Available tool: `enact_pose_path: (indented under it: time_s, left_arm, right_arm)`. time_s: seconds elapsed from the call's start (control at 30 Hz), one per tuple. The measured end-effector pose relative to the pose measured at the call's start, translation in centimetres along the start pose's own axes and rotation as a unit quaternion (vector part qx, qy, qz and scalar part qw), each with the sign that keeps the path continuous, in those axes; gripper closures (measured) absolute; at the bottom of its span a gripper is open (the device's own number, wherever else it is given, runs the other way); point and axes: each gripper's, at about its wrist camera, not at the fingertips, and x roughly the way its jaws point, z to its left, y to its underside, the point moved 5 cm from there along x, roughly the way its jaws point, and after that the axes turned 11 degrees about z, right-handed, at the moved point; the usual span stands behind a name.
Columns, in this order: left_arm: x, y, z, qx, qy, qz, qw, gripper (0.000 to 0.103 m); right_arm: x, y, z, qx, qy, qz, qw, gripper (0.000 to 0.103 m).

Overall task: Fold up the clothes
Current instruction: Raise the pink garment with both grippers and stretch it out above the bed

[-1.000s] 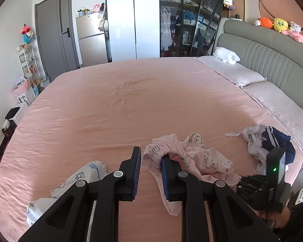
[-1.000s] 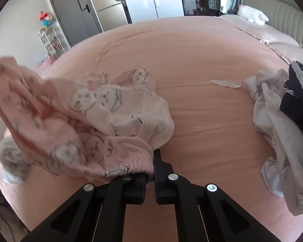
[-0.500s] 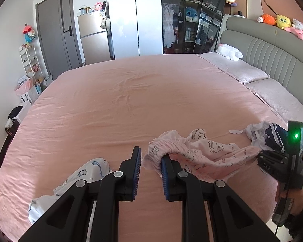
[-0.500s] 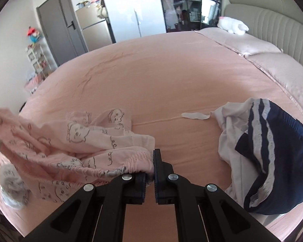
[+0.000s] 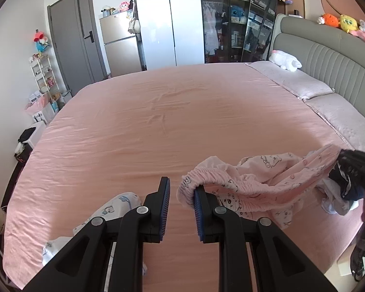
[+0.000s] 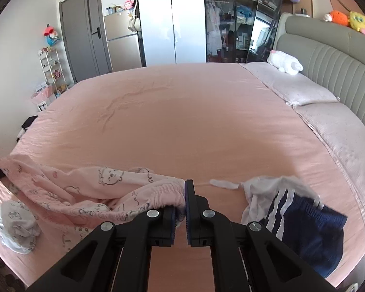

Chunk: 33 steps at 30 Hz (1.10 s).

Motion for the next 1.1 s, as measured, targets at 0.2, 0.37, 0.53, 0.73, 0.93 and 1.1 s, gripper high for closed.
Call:
enact_pose_path:
  time_s: [0.2, 0.37, 0.53, 0.73, 0.93, 1.1]
  left_arm:
    - [-2.5, -2.0, 1.1, -0.003, -0.005, -0.012, 0.9999, 0.086]
    - [-5.7, -4.0, 1.5, 0.007, -0.023, -0.038, 0.999, 0.086]
    - [-9.4, -5.5, 1.8, 0.025, -0.044, -0.067, 0.9964, 0.086]
    - [-12.7, -6.6, 2.2, 0.042, -0.066, -0.088, 0.9931, 0.086]
    - [-14.3, -7.2, 2.2, 0.058, -0.086, -0.097, 0.9898, 0.086]
    - [-13.2, -8.9, 2.4, 0.068, -0.1, -0.09, 0.9886, 0.086]
  right_arm:
    - [-4.7, -4.1, 1.0, -0.026, 0.005, -0.027, 0.999, 0.1]
    - [-9.8, -7.8, 2.5, -0.057, 0.009, -0.05, 0.997, 0.1]
    - [-14.9, -10.1, 3.8, -0.083, 0.033, -0.087, 0.992, 0.1]
    - [-19.1, -11.5, 5.4, -0.111, 0.048, -0.107, 0.987, 0.1]
    - [-20.9, -12.4, 5.7, -0.114, 0.054, -0.106, 0.986, 0.1]
    - [-20.5, -13.8, 6.2, -0.121, 0.051, -0.081, 0.988, 0.1]
